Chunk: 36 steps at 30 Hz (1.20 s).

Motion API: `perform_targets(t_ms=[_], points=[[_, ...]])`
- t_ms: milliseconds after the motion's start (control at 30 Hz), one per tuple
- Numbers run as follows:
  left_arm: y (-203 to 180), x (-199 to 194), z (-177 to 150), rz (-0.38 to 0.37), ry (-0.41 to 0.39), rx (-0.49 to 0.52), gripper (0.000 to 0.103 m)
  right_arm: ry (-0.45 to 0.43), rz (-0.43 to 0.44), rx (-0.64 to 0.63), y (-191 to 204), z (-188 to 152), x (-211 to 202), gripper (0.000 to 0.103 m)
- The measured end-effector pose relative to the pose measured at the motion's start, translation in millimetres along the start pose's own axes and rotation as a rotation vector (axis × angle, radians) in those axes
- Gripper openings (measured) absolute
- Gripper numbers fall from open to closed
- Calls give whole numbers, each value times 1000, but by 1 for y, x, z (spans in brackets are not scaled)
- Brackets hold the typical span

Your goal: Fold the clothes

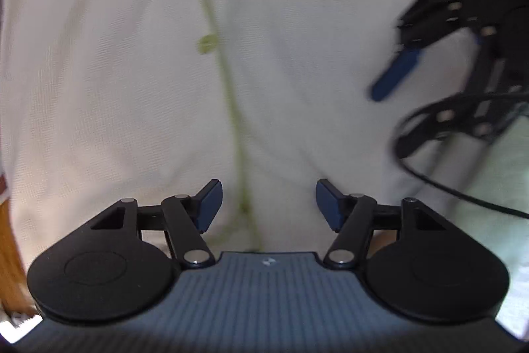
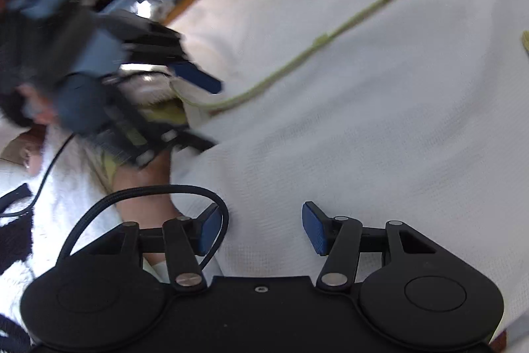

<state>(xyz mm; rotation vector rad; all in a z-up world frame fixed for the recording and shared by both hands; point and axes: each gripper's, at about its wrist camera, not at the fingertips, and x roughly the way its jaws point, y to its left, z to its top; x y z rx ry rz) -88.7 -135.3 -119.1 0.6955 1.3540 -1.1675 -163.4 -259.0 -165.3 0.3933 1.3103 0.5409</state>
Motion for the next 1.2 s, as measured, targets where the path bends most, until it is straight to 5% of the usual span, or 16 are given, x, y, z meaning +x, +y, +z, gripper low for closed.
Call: perform_targets(t_ms=[100, 300, 433, 600, 833, 967, 1200], points=[[-15, -24, -2, -65, -85, -9, 65, 17, -5, -180, 33, -12, -10, 59], [-19, -76, 5, 159, -329, 3, 67, -249, -70, -97, 14, -30, -76, 62], [-18, -81, 47, 271, -433, -29, 69, -426, -112, -41, 1, -42, -119, 63], [-22, -55, 125, 202, -522, -109, 69, -632, -151, 31, -15, -58, -173, 64], [-45, 27, 177, 135, -491, -98, 69, -651, -150, 293, -76, -97, -197, 64], [-55, 52, 158, 75, -438, -97, 69, -660, -115, 483, -127, -120, -192, 64], [-76, 66, 133, -40, -430, -59, 66, -656, -162, 627, -158, -131, -154, 64]])
